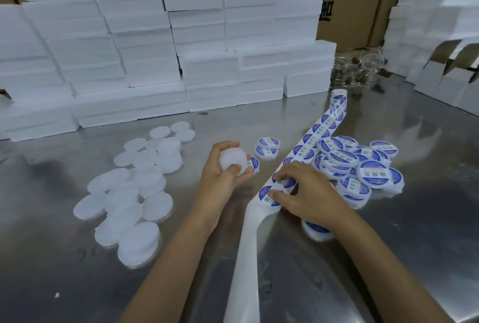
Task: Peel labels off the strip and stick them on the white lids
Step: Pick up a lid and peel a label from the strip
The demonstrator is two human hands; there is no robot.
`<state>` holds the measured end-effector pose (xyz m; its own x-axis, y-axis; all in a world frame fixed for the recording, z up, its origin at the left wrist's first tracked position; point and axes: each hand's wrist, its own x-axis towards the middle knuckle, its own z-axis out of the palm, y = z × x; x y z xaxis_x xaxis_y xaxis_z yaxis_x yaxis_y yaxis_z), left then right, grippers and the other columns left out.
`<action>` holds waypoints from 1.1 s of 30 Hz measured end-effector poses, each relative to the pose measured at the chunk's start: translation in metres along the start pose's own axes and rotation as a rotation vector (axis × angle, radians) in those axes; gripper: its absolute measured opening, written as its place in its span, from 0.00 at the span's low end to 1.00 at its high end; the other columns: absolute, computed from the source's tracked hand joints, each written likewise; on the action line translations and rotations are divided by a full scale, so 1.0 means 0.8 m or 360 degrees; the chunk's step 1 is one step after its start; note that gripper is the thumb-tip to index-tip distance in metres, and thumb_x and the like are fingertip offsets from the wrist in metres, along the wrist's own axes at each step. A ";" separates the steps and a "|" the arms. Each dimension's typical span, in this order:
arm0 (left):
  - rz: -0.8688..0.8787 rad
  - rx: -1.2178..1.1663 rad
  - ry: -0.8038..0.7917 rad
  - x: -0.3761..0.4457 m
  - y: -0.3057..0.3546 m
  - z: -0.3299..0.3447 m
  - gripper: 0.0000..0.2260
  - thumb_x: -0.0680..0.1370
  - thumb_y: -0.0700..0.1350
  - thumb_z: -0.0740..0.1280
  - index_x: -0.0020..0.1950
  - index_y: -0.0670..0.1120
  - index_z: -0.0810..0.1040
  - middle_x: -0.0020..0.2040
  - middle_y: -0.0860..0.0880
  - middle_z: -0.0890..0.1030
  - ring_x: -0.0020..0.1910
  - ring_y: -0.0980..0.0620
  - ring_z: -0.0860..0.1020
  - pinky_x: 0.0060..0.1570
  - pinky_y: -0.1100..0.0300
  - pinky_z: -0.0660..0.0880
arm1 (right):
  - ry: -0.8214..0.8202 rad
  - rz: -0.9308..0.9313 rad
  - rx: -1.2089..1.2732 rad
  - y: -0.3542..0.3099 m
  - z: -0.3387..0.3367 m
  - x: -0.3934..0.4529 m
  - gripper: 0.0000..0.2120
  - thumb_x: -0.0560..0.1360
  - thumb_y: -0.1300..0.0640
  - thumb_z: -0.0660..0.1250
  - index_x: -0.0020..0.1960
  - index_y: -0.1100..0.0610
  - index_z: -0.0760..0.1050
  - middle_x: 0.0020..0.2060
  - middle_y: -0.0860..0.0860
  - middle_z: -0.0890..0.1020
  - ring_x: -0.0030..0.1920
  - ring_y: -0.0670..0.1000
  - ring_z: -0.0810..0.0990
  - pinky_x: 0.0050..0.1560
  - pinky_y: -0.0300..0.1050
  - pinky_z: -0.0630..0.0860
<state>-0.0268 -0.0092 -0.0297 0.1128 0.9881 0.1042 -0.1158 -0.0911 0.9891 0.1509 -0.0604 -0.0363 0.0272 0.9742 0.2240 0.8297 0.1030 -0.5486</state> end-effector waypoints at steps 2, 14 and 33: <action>0.0030 0.0076 0.0010 -0.001 -0.004 0.001 0.19 0.77 0.30 0.64 0.58 0.53 0.76 0.47 0.57 0.83 0.47 0.56 0.85 0.46 0.63 0.81 | 0.0007 -0.0029 -0.0012 -0.001 0.002 0.001 0.14 0.72 0.45 0.72 0.55 0.50 0.79 0.51 0.42 0.79 0.53 0.46 0.74 0.61 0.46 0.69; 0.0012 -0.0046 -0.0150 0.000 -0.006 0.008 0.17 0.80 0.32 0.62 0.60 0.54 0.73 0.53 0.41 0.84 0.51 0.45 0.85 0.52 0.56 0.82 | 0.0059 0.0015 0.0040 -0.009 0.010 -0.003 0.11 0.73 0.49 0.73 0.54 0.47 0.78 0.48 0.42 0.81 0.49 0.45 0.75 0.53 0.44 0.74; -0.0014 -0.0232 -0.0239 0.000 -0.002 0.016 0.09 0.84 0.41 0.57 0.58 0.50 0.74 0.49 0.42 0.83 0.51 0.40 0.82 0.48 0.46 0.83 | 0.0031 0.0106 0.0334 -0.021 0.012 -0.009 0.09 0.70 0.53 0.75 0.41 0.47 0.74 0.47 0.42 0.81 0.47 0.46 0.77 0.49 0.45 0.77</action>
<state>-0.0143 -0.0103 -0.0296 0.2593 0.9582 0.1209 -0.2544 -0.0530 0.9656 0.1318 -0.0671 -0.0363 0.0907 0.9764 0.1958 0.6916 0.0798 -0.7179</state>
